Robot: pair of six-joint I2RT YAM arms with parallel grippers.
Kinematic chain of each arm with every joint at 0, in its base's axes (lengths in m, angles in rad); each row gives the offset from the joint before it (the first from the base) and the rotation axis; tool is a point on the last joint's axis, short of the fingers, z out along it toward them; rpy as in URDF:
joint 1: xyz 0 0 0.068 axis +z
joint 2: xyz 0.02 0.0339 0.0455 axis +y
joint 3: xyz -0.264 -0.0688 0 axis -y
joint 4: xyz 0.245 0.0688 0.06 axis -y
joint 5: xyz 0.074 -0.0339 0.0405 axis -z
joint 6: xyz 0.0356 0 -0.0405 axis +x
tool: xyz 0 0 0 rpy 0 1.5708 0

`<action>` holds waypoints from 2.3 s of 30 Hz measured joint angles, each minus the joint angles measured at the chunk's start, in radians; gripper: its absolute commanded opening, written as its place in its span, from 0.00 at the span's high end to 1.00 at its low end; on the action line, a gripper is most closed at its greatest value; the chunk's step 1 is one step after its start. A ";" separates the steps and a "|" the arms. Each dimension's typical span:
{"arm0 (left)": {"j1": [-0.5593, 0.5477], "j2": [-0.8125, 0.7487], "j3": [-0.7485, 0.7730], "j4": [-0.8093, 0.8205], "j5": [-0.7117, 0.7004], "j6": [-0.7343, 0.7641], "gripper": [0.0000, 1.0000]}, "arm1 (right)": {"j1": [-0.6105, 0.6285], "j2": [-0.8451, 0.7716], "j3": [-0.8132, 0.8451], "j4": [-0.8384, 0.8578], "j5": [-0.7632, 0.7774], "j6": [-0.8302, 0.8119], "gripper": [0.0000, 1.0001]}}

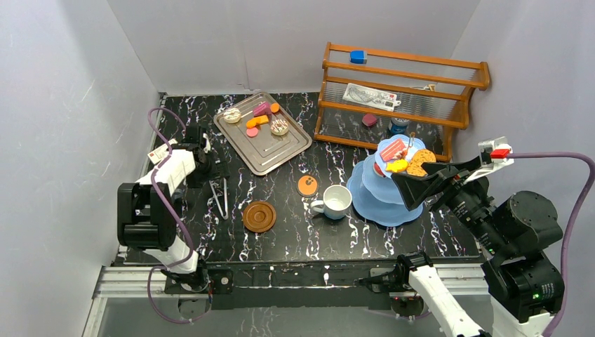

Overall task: Serve the afternoon tea
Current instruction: Adjust the clamp at the center of the board.

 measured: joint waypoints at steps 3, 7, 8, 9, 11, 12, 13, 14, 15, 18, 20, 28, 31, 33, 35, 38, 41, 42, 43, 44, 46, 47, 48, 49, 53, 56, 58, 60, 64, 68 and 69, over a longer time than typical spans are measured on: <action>0.000 0.013 0.000 -0.003 0.000 0.003 0.14 | 0.000 0.000 -0.005 0.003 0.000 0.000 0.01; -0.004 0.034 0.000 0.000 0.001 0.002 0.18 | 0.000 0.000 -0.017 0.008 0.000 0.000 0.01; -0.005 0.041 0.000 0.003 0.002 0.002 0.19 | 0.000 0.000 -0.018 0.007 0.000 0.000 0.01; -0.007 0.048 0.000 0.007 0.002 0.002 0.20 | 0.000 0.000 -0.018 0.008 0.000 0.000 0.01; -0.009 0.063 0.000 0.017 0.002 0.002 0.22 | 0.000 0.000 -0.018 0.011 0.000 0.000 0.01; -0.010 0.071 -0.001 0.024 0.001 0.002 0.23 | 0.000 0.000 -0.018 0.013 -0.001 0.000 0.01; -0.011 0.080 -0.002 0.030 0.000 0.002 0.23 | 0.000 0.000 -0.018 0.015 0.000 0.000 0.01; -0.012 0.085 -0.004 0.034 0.000 0.002 0.24 | 0.000 0.000 -0.018 0.016 0.000 0.000 0.01; -0.014 0.089 -0.009 0.040 -0.003 0.001 0.25 | 0.000 0.000 -0.018 0.016 0.000 0.000 0.01; -0.018 0.089 -0.018 0.046 -0.011 -0.006 0.26 | 0.000 0.000 -0.018 0.016 0.000 0.000 0.01; -0.021 0.089 -0.021 0.052 -0.021 -0.010 0.27 | 0.000 0.000 -0.018 0.016 0.000 0.000 0.01; -0.038 0.105 -0.024 0.084 -0.074 -0.047 0.30 | 0.000 0.000 -0.020 0.020 0.000 0.000 0.01; -0.048 0.106 -0.025 0.084 -0.105 -0.065 0.30 | 0.000 -0.001 -0.021 0.021 0.000 0.000 0.01; -0.053 0.106 -0.025 0.084 -0.115 -0.074 0.30 | 0.000 -0.001 -0.024 0.021 0.000 0.000 0.01; -0.058 0.106 -0.025 0.085 -0.122 -0.084 0.31 | 0.000 -0.001 -0.025 0.021 0.000 -0.001 0.01; -0.061 0.110 -0.025 0.089 -0.128 -0.093 0.31 | 0.000 -0.001 -0.025 0.021 0.000 -0.003 0.01; -0.061 0.114 -0.025 0.096 -0.127 -0.098 0.32 | 0.000 -0.001 -0.025 0.021 0.000 -0.004 0.01; -0.061 0.114 -0.025 0.097 -0.128 -0.100 0.32 | 0.000 -0.001 -0.025 0.021 0.000 -0.005 0.01; -0.061 0.115 -0.025 0.099 -0.128 -0.101 0.33 | 0.000 -0.001 -0.025 0.021 0.001 -0.005 0.01; -0.061 0.115 -0.024 0.101 -0.128 -0.100 0.34 | 0.000 -0.001 -0.025 0.021 0.000 -0.005 0.01; -0.061 0.117 -0.023 0.104 -0.128 -0.100 0.38 | 0.000 -0.001 -0.025 0.021 0.001 -0.007 0.01; -0.061 0.118 -0.022 0.105 -0.129 -0.100 0.40 | 0.000 -0.001 -0.025 0.021 0.001 -0.008 0.01; -0.061 0.119 -0.021 0.107 -0.129 -0.099 0.42 | 0.000 -0.001 -0.025 0.021 0.001 -0.009 0.01; -0.061 0.119 -0.020 0.109 -0.129 -0.099 0.43 | 0.000 -0.001 -0.025 0.021 0.001 -0.009 0.01; -0.061 0.121 -0.017 0.109 -0.128 -0.094 0.46 | 0.000 -0.001 -0.025 0.021 0.001 -0.012 0.01; -0.061 0.121 -0.010 0.091 -0.128 -0.088 0.48 | 0.000 -0.001 -0.025 0.021 0.001 -0.016 0.01; -0.061 0.120 -0.002 0.062 -0.128 -0.081 0.49 | 0.000 -0.001 -0.025 0.021 0.001 -0.018 0.01; -0.061 0.116 0.010 0.018 -0.129 -0.069 0.49 | 0.000 -0.001 -0.025 0.021 0.001 -0.019 0.01; -0.061 0.079 0.066 -0.074 -0.129 -0.046 0.49 | 0.000 -0.001 -0.025 0.021 0.001 -0.019 0.01; -0.061 0.022 0.148 -0.145 -0.121 -0.027 0.50 | 0.000 -0.001 -0.025 0.021 0.001 -0.019 0.01; -0.061 0.010 0.167 -0.158 -0.117 -0.021 0.50 | 0.000 -0.001 -0.025 0.021 0.001 -0.019 0.01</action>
